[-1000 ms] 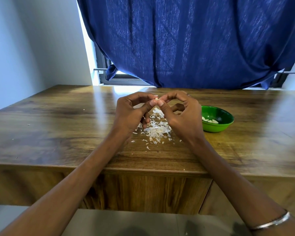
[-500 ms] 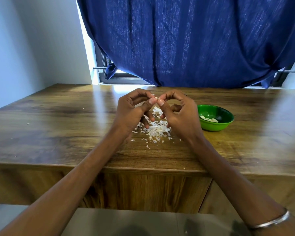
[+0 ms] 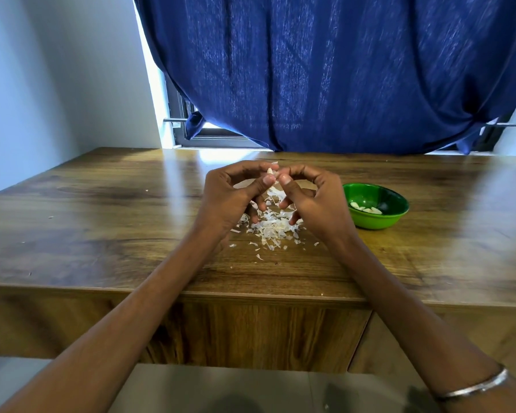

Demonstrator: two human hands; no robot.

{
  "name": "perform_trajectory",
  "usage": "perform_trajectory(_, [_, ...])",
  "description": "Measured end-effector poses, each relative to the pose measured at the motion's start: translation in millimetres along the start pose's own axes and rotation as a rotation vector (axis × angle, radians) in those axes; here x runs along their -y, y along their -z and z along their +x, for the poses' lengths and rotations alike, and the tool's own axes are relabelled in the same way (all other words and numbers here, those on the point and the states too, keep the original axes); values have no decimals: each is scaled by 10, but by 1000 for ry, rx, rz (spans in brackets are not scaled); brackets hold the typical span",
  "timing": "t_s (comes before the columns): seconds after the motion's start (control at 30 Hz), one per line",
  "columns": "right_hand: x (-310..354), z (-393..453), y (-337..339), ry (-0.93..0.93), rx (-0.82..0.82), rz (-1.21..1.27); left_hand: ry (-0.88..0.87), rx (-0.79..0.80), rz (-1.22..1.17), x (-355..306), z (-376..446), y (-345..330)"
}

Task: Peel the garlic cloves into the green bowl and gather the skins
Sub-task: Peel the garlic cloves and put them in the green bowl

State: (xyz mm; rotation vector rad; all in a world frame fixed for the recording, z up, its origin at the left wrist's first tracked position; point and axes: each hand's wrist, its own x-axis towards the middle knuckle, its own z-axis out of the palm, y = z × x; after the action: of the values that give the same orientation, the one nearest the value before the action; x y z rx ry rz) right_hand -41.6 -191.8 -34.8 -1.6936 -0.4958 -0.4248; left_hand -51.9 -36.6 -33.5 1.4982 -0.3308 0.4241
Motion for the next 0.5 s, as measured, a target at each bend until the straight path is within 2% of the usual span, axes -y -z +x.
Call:
perform_trajectory(0.2, [15, -14, 8, 11, -10, -6, 23, -49, -26, 6, 15, 21])
perform_trajectory(0.5, [69, -39, 21, 107, -32, -1, 21, -40, -71, 0, 8, 18])
